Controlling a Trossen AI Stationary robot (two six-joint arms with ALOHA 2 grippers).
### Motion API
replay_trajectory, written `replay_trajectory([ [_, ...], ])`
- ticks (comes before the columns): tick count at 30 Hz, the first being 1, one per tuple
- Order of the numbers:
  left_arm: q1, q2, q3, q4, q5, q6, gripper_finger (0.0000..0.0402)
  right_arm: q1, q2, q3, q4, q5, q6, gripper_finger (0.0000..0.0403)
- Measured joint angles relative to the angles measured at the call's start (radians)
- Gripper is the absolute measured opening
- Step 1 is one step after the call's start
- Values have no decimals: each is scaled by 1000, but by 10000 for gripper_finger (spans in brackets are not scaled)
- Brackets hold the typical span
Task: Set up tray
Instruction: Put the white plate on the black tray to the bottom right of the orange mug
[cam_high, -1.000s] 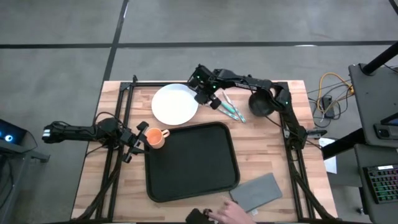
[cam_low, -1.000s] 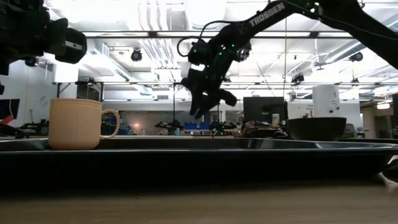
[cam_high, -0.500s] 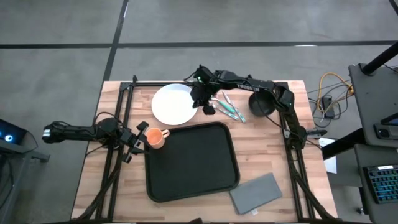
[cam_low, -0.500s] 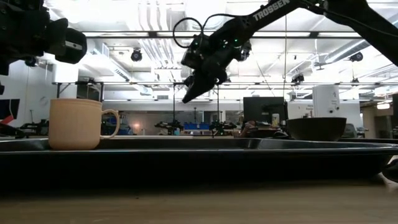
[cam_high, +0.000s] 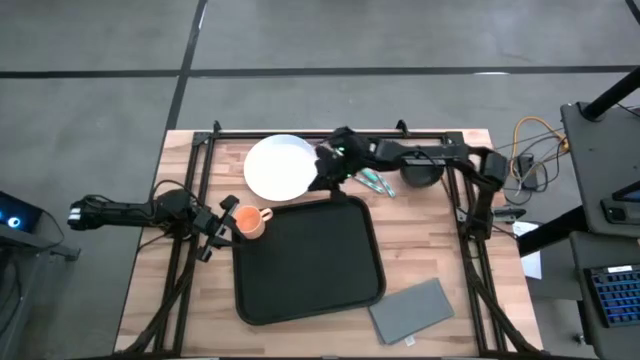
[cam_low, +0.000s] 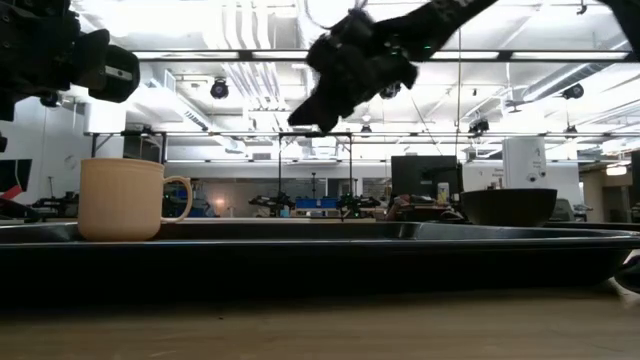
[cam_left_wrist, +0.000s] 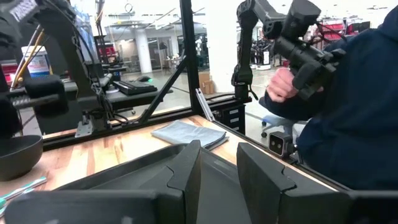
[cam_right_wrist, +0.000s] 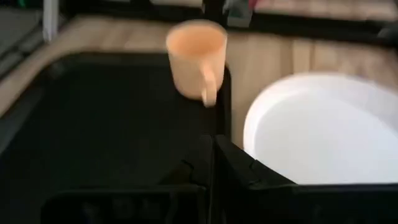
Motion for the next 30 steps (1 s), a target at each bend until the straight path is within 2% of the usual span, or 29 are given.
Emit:
replay_trajectory([
  [5, 0, -1, 0, 0, 0, 0, 85, -1, -99, -202, 290, -148, 113, 8],
  [8, 0, -1, 0, 1, -1, 0, 85, 1, -159, -283, 409, -174, 239, 8],
  [10, 0, -1, 0, 2, -2, 0, 85, 4, -184, -334, 456, -172, 305, 8],
  [17, 0, 1, 0, 1, -1, 0, 85, 29, -264, -484, 468, -170, 329, 8],
  [20, 0, 3, 0, 1, -1, 0, 85, 75, -293, -585, 573, -121, 305, 8],
  [24, -1, 10, 0, 2, -25, 0, 85, 152, -339, -732, 806, 56, 321, 8],
  [26, 0, 11, 0, 1, -86, 0, 85, 174, -357, -801, 912, 103, 318, 8],
  [30, 0, 14, 0, 1, -250, -1, 85, 185, -409, -898, 1085, 97, 347, 8],
])
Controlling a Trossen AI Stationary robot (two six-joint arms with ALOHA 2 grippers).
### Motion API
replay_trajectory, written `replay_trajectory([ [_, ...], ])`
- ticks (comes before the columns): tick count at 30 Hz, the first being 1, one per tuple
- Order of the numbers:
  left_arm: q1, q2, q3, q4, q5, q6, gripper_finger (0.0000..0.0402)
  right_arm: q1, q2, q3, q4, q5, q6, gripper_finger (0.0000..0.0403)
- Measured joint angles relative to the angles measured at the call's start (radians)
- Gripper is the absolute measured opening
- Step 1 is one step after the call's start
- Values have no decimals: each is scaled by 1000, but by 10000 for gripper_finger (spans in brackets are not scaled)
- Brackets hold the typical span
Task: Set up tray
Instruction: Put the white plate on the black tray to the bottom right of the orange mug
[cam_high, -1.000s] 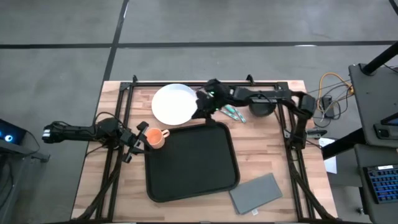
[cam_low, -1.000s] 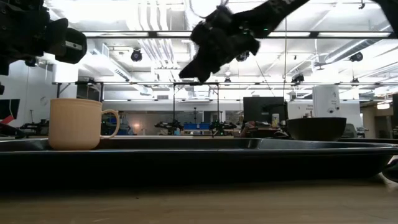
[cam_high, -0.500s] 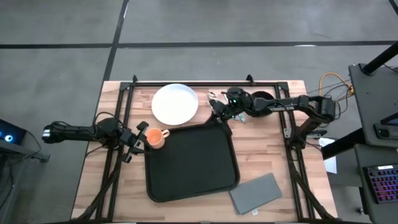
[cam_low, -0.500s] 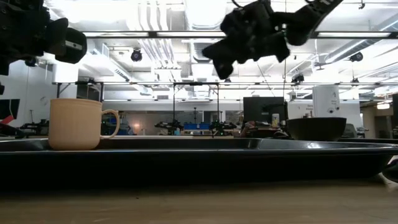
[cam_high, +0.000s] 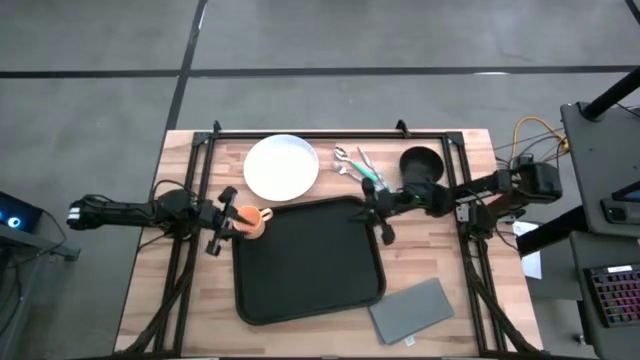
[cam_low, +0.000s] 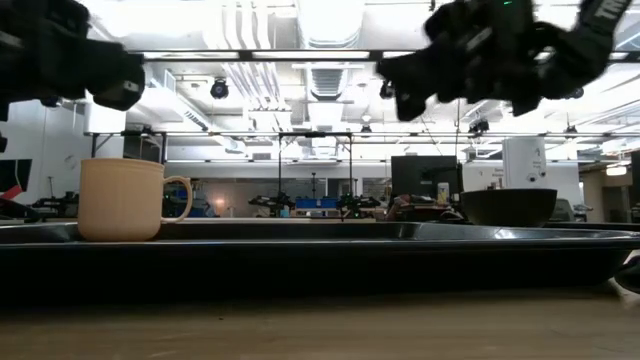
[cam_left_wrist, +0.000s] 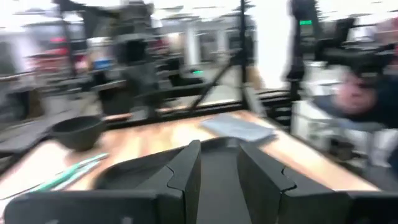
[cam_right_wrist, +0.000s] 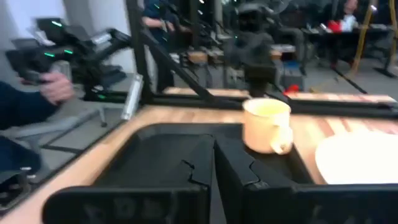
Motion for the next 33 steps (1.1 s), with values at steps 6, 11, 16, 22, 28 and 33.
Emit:
replay_trajectory([
  [6, 1, 7, 6, 21, -201, 7, 85, -2, -80, -87, 43, 7, -60, 9],
  [11, 1, 21, 39, 37, -209, 33, 85, -3, -174, -161, 47, 7, -144, 9],
  [16, 2, 68, 77, 14, -273, 15, 85, -10, -261, -232, 74, 9, -225, 8],
  [22, 6, 183, 141, -40, -608, 4, 85, -10, -294, -280, 66, 18, -335, 9],
  [28, 40, 329, 328, -299, -706, 43, 85, -12, -294, -272, 67, 31, -320, 9],
  [33, 60, 504, 536, -546, -703, 6, 85, -12, -294, -267, 59, 33, -322, 9],
])
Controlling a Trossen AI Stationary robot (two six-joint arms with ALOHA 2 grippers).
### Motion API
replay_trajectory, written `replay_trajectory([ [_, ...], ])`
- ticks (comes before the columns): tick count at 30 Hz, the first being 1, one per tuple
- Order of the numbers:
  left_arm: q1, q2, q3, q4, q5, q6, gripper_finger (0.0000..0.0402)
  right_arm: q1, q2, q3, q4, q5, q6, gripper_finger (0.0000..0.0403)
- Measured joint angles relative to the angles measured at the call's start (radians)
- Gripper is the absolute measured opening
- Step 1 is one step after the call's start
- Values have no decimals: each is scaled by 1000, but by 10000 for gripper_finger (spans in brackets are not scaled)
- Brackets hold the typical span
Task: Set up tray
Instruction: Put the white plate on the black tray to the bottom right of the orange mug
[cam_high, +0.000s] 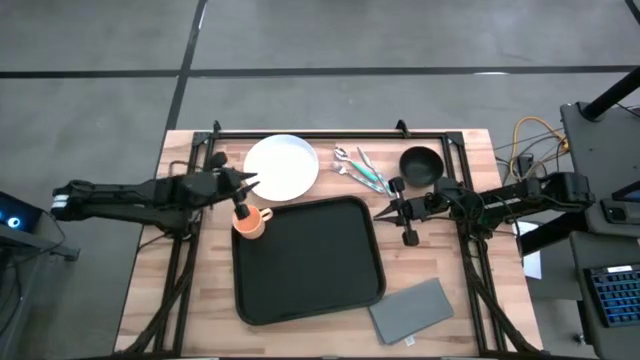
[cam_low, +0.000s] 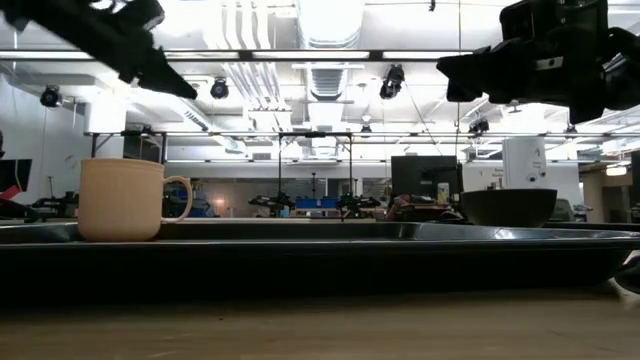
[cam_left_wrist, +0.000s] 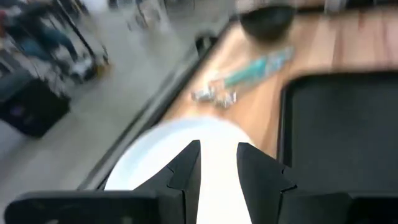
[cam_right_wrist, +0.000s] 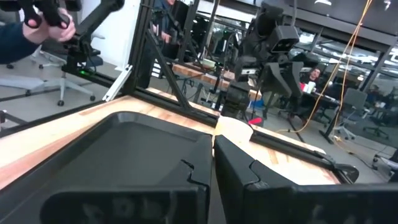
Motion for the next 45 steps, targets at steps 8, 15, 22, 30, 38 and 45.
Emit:
replay_trajectory([
  [8, 0, 348, 226, -166, 85, -2, 85, 0, 0, 0, -1, 0, 4, 9],
  [15, 15, 646, 372, -219, 50, 4, 85, 0, 0, 1, -5, 0, 27, 9],
  [22, 27, 899, 510, -275, 53, -10, 85, 0, 0, 1, -14, 0, 40, 9],
  [30, 83, 1033, 582, -292, 61, -70, 85, -1, 1, 1, -30, -1, 53, 9],
  [38, 147, 993, 547, -283, 161, -96, 85, -1, 1, 1, -29, -1, 48, 9],
  [45, 130, 994, 543, -274, 216, -96, 85, 0, 1, 1, -28, -1, 46, 9],
])
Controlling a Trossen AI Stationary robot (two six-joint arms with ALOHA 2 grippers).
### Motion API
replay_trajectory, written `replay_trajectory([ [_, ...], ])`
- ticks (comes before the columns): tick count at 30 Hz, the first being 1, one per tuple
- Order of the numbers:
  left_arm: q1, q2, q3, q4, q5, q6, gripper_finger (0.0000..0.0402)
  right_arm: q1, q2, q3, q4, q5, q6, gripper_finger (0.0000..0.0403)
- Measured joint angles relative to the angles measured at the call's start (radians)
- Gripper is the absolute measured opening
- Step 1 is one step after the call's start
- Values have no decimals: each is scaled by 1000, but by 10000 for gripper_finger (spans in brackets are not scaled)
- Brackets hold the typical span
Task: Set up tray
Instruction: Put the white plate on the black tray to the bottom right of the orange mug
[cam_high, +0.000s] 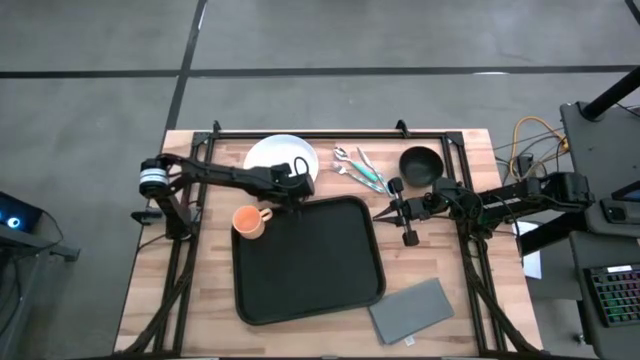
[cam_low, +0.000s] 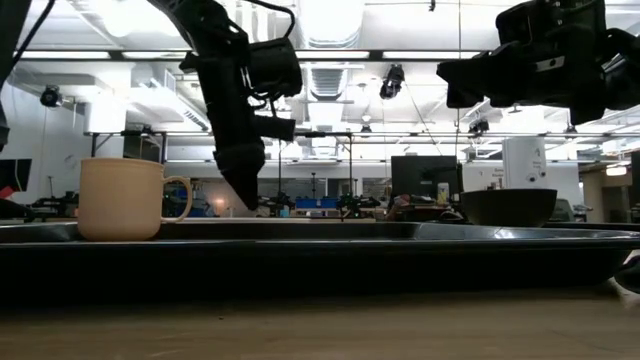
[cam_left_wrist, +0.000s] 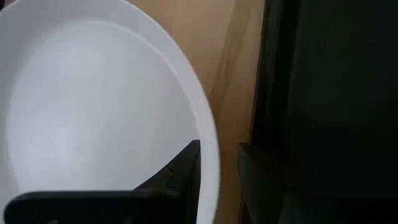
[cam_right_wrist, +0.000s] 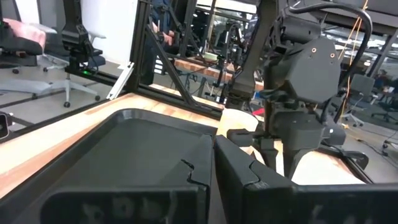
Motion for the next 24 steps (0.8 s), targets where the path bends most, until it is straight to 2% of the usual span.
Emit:
replay_trajectory([
  [24, 32, 5, -82, 126, -2, 2, 85, 0, 0, 0, 0, 0, 0, 9],
])
